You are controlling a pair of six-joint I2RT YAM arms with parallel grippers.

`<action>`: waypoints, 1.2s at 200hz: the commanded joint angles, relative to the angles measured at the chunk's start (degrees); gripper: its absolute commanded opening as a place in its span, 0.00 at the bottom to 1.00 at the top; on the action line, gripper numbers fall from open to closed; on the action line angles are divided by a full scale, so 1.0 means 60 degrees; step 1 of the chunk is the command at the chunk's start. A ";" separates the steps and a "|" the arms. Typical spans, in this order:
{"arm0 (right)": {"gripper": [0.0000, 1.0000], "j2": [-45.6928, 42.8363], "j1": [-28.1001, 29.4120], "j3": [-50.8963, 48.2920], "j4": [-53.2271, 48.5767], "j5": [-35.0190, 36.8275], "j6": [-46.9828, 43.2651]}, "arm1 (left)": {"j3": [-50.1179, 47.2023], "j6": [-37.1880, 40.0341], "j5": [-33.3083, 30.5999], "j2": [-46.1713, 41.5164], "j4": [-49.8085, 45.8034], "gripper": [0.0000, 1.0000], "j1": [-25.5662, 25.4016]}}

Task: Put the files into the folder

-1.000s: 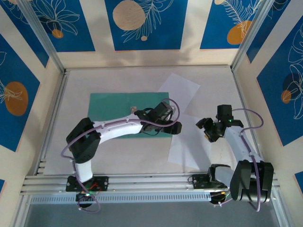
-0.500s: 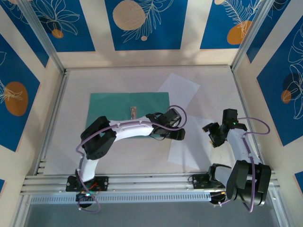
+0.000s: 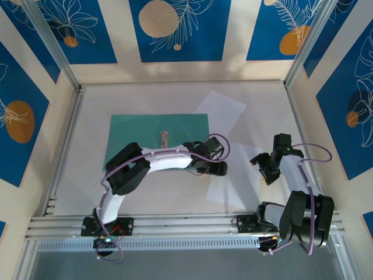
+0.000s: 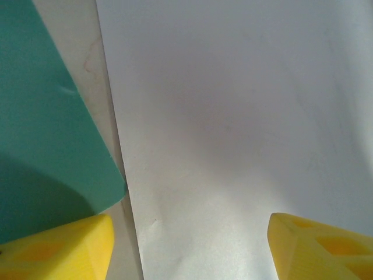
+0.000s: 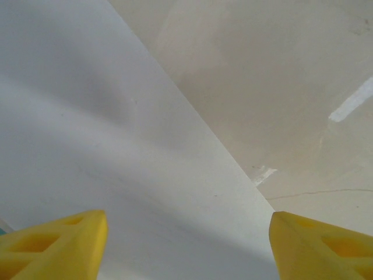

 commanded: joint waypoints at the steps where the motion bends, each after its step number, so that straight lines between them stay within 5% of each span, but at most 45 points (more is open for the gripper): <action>1: 0.75 0.0161 -0.0035 0.0158 -0.0185 0.0038 -0.0004 | 0.0071 -0.0199 0.0351 0.0120 0.0279 0.67 -0.0066; 172: 0.75 0.1131 0.0097 0.0246 0.0276 -0.0247 -0.0060 | 0.0260 -0.0125 -0.0241 0.0303 -0.0375 0.72 -0.0085; 240: 0.74 0.1421 0.0128 0.0169 0.0534 -0.0644 -0.0121 | 0.0334 -0.0375 0.0056 0.0559 -0.0117 0.64 -0.0139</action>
